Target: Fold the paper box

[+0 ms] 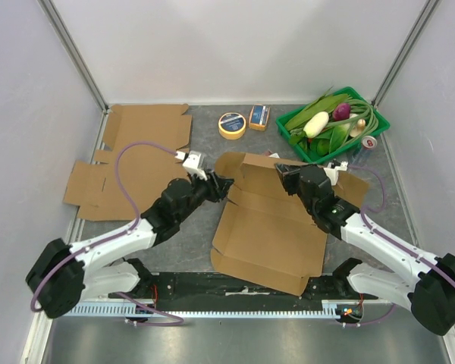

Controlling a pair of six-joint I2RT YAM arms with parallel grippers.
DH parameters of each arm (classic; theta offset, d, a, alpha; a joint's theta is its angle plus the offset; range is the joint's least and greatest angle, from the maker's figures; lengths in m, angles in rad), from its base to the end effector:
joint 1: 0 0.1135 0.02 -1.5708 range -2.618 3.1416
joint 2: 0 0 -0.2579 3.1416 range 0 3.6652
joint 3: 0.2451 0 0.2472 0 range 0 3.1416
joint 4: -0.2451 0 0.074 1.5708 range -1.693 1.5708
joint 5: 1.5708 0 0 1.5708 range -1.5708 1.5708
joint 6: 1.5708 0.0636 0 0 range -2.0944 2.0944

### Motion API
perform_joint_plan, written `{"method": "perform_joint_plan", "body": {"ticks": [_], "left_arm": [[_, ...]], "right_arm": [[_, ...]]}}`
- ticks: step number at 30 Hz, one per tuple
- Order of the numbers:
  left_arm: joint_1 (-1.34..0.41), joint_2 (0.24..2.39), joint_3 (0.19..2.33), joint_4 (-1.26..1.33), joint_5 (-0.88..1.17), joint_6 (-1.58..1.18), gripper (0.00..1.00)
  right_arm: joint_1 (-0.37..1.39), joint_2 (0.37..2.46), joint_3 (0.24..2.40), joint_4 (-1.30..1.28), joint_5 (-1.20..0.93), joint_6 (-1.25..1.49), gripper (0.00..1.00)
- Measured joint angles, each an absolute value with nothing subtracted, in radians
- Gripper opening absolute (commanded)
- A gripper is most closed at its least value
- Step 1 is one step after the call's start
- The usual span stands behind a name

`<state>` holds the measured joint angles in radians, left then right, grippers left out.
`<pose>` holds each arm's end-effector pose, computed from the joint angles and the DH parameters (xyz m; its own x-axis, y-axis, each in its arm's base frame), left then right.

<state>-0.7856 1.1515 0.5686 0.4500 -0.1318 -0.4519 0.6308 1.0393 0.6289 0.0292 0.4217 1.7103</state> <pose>0.2067 -0.1950 0.2490 -0.3502 -0.2619 -0.8993 0.5070 0.7543 -0.4172 0.2218 0.1298 0.2460 -0.1873 0.9821 -0.0217 0.3297 0.0837 0.9404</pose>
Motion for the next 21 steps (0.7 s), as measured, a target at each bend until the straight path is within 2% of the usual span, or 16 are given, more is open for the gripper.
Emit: {"method": "perform_joint_plan", "body": {"ticks": [3, 4, 10, 15, 21], "left_arm": [[-0.784, 1.084, 0.503, 0.437, -0.148, -0.509, 0.29], [-0.783, 1.086, 0.491, 0.426, -0.157, -0.53, 0.19], [-0.781, 1.254, 0.516, 0.287, -0.221, -0.656, 0.09], [-0.781, 1.433, 0.614, 0.184, -0.311, -0.696, 0.09], [-0.781, 1.542, 0.727, 0.154, -0.372, -0.7, 0.09]], "right_arm": [[0.63, 1.039, 0.629, 0.053, 0.415, 1.7, 0.0], [0.628, 1.039, 0.629, 0.057, 0.413, 1.699, 0.0], [0.617, 1.039, 0.629, 0.073, 0.393, 1.698, 0.0], [0.612, 1.039, 0.628, 0.076, 0.388, 1.697, 0.0], [0.611, 1.039, 0.628, 0.077, 0.382, 1.699, 0.0]]}}
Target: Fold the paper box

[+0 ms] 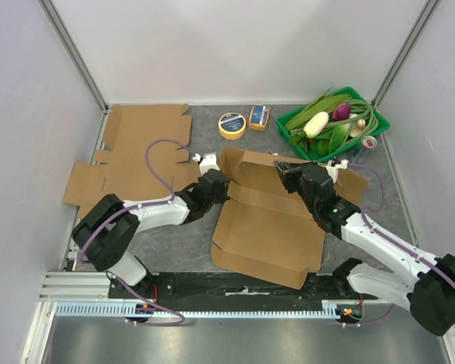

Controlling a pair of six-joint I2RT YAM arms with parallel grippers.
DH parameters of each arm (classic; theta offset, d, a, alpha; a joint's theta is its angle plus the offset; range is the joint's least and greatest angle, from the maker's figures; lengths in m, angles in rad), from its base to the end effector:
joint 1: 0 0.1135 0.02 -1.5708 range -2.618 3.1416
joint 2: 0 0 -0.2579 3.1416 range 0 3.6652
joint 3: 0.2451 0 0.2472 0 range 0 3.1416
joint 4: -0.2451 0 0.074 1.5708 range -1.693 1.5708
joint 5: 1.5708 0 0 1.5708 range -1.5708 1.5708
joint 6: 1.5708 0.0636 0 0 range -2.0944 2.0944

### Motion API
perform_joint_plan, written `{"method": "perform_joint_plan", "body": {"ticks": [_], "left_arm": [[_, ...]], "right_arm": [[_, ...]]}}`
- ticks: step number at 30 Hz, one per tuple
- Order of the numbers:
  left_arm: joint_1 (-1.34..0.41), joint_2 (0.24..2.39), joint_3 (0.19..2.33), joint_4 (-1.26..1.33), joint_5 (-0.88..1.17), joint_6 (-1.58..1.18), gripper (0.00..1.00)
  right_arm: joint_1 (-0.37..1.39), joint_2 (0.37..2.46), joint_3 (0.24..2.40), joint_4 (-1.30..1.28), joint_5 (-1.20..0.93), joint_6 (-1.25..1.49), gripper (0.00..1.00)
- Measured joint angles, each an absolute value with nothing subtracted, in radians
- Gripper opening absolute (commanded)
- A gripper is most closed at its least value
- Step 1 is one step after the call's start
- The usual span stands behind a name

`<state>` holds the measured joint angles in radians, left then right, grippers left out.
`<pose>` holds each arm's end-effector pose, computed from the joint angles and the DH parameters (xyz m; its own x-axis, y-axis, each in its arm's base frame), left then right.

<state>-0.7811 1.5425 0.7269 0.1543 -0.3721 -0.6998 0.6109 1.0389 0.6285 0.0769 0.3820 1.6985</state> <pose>0.2477 -0.2130 0.1560 -0.6248 -0.2254 -0.7475 0.0650 0.9391 -0.3375 0.2255 0.1290 0.2516 -0.2076 0.9782 -0.0007 0.2970 0.0637 0.9528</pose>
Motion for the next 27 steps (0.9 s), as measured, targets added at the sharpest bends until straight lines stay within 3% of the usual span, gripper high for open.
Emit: {"method": "perform_joint_plan", "body": {"ticks": [9, 16, 23, 24, 26, 27], "left_arm": [[-0.795, 1.643, 0.798, 0.198, -0.32, -0.694, 0.11], [-0.799, 1.631, 0.741, 0.296, -0.233, -0.674, 0.18], [-0.799, 1.429, 0.578, 0.345, -0.151, -0.641, 0.5], [-0.799, 1.387, 0.566, 0.342, -0.14, -0.634, 0.59], [-0.799, 1.291, 0.552, 0.324, -0.125, -0.617, 0.66], [-0.799, 1.25, 0.552, 0.313, -0.124, -0.611, 0.74]], "right_arm": [[0.607, 1.053, 0.625, 0.106, 0.35, 1.652, 0.0], [0.606, 0.959, 0.485, 0.183, 0.332, 1.574, 0.0], [0.606, 0.899, 0.431, 0.226, 0.333, 1.489, 0.0], [0.606, 0.899, 0.429, 0.23, 0.333, 1.487, 0.0], [0.606, 0.899, 0.426, 0.236, 0.333, 1.481, 0.0], [0.606, 0.899, 0.425, 0.239, 0.332, 1.48, 0.0]]}}
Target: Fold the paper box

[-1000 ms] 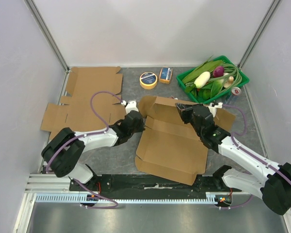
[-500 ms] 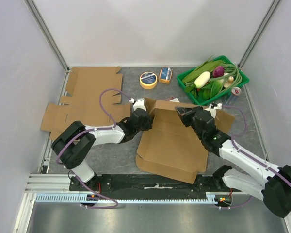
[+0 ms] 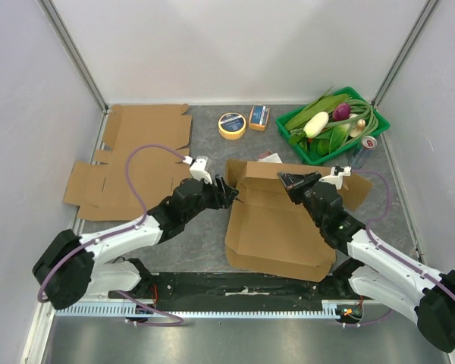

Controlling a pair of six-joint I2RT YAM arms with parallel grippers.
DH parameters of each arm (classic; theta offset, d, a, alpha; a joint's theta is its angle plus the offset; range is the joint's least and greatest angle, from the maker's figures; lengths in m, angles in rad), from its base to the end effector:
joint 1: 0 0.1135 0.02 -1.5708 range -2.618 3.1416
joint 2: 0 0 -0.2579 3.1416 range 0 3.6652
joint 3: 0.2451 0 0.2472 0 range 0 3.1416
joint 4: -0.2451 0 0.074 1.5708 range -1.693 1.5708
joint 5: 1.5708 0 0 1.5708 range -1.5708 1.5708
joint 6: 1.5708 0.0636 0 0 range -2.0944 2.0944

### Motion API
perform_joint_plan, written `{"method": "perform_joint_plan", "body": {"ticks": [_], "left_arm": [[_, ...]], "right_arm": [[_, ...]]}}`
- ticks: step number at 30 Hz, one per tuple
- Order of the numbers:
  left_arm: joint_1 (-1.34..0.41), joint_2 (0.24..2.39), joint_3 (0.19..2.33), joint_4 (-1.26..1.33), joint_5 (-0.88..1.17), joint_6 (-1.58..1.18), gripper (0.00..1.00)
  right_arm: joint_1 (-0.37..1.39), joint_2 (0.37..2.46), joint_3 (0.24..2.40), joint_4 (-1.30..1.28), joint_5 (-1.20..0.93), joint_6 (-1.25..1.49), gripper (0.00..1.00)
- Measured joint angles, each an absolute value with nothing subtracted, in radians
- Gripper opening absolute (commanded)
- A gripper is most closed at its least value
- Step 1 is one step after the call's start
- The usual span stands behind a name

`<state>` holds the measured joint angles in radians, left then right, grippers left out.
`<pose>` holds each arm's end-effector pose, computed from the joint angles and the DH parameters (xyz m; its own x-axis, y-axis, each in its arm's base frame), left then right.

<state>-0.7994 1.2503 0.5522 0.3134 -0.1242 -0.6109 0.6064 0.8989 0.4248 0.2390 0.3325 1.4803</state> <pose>0.2065 -0.2011 0.1986 -0.5765 -0.2236 -0.7859 0.3671 0.7884 -0.4936 0.2013 0.1144 0.2280 -0.2940 0.9417 -0.1636 0.1655 0.2187 0.9616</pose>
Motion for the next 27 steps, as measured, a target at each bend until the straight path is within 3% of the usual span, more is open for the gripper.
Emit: {"method": "perform_joint_plan", "body": {"ticks": [3, 8, 11, 12, 14, 15, 18, 27], "left_arm": [[-0.799, 1.172, 0.577, 0.269, -0.146, -0.583, 0.79], [-0.798, 1.256, 0.68, 0.185, -0.198, -0.529, 0.75], [-0.796, 1.346, 0.741, 0.137, -0.219, -0.499, 0.56], [-0.795, 1.374, 0.762, 0.12, -0.228, -0.49, 0.41], [-0.793, 1.419, 0.796, 0.091, -0.242, -0.467, 0.27], [-0.79, 1.427, 0.806, 0.075, -0.246, -0.455, 0.15], [-0.78, 1.429, 0.844, 0.01, -0.241, -0.426, 0.02], [-0.758, 1.429, 0.966, -0.191, -0.126, -0.434, 0.02]], "right_arm": [[0.606, 0.899, 0.425, 0.244, 0.33, 1.48, 0.0], [0.606, 0.9, 0.425, 0.247, 0.326, 1.48, 0.0], [0.606, 0.907, 0.425, 0.256, 0.326, 1.48, 0.0], [0.606, 0.912, 0.425, 0.258, 0.326, 1.48, 0.0], [0.604, 0.918, 0.425, 0.266, 0.326, 1.48, 0.0], [0.604, 0.919, 0.425, 0.27, 0.326, 1.48, 0.0], [0.604, 0.919, 0.425, 0.274, 0.319, 1.473, 0.0], [0.598, 0.902, 0.407, 0.31, 0.339, 1.457, 0.0]]}}
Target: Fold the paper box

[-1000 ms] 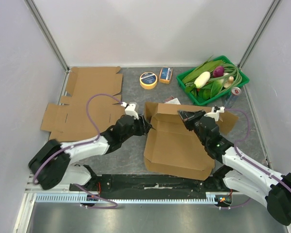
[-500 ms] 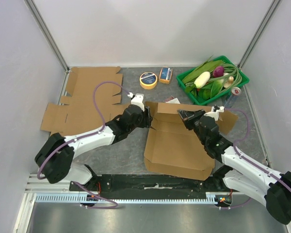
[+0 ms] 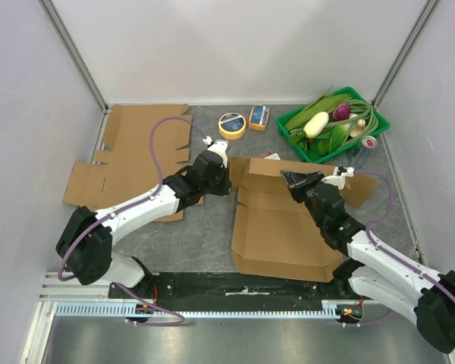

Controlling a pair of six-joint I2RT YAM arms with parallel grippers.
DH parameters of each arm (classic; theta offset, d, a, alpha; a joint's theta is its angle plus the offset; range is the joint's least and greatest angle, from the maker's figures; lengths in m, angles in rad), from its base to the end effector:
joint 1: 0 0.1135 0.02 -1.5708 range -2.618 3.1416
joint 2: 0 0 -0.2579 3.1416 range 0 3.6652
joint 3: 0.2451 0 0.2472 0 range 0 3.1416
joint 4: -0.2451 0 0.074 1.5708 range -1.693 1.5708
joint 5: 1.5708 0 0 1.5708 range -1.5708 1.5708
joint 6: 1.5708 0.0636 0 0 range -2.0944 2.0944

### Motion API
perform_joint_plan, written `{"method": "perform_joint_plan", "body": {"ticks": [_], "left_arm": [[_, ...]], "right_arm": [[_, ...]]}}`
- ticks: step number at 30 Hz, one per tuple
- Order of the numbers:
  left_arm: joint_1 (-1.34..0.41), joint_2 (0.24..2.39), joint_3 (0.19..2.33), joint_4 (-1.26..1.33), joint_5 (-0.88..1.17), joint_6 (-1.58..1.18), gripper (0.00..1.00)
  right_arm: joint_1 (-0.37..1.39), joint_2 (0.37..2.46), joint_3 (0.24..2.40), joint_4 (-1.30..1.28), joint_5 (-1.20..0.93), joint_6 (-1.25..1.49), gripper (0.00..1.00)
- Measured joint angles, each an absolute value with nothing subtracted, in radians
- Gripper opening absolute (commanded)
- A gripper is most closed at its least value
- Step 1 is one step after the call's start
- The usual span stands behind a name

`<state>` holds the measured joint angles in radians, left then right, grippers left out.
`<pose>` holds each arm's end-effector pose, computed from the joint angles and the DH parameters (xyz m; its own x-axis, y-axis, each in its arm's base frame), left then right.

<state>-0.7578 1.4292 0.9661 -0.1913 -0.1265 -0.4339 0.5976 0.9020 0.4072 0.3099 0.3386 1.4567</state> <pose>0.2479 -0.2236 0.2319 -0.6572 0.0478 -0.7522 0.3668 0.8921 -0.2639 0.2031 0.1127 0.2301 -0.2764 0.9454 -0.1726 0.1213 0.2125 0.9696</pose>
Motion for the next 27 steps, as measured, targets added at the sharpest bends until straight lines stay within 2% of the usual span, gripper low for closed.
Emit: {"method": "perform_joint_plan", "body": {"ticks": [7, 10, 11, 14, 17, 19, 22, 24, 25, 26, 27], "left_arm": [[-0.754, 1.409, 0.902, -0.13, -0.05, -0.569, 0.04], [-0.75, 1.395, 0.882, -0.095, -0.017, -0.613, 0.23], [-0.75, 1.395, 0.882, -0.085, 0.004, -0.624, 0.38], [-0.754, 1.387, 0.872, -0.031, 0.047, -0.638, 0.6], [-0.759, 1.317, 0.817, 0.05, 0.056, -0.643, 0.69], [-0.76, 1.235, 0.749, 0.079, 0.048, -0.643, 0.69], [-0.76, 1.101, 0.634, 0.085, 0.002, -0.647, 0.63], [-0.76, 1.038, 0.568, 0.086, -0.016, -0.669, 0.56], [-0.759, 1.021, 0.541, 0.097, -0.016, -0.68, 0.52], [-0.759, 1.01, 0.508, 0.119, -0.004, -0.696, 0.38], [-0.759, 1.009, 0.48, 0.141, 0.015, -0.71, 0.32]], "right_arm": [[0.598, 0.881, 0.353, 0.337, 0.348, 1.456, 0.0], [0.598, 0.871, 0.348, 0.339, 0.352, 1.456, 0.0], [0.598, 0.869, 0.348, 0.337, 0.351, 1.456, 0.0], [0.604, 0.865, 0.347, 0.327, 0.338, 1.455, 0.0], [0.613, 0.859, 0.347, 0.32, 0.334, 1.458, 0.0], [0.613, 0.85, 0.347, 0.313, 0.334, 1.465, 0.0], [0.613, 0.849, 0.351, 0.304, 0.34, 1.481, 0.0], [0.61, 0.864, 0.366, 0.289, 0.347, 1.501, 0.0], [0.608, 0.877, 0.377, 0.282, 0.349, 1.509, 0.0], [0.606, 0.894, 0.392, 0.276, 0.352, 1.515, 0.0], [0.604, 0.912, 0.406, 0.273, 0.353, 1.52, 0.0]]}}
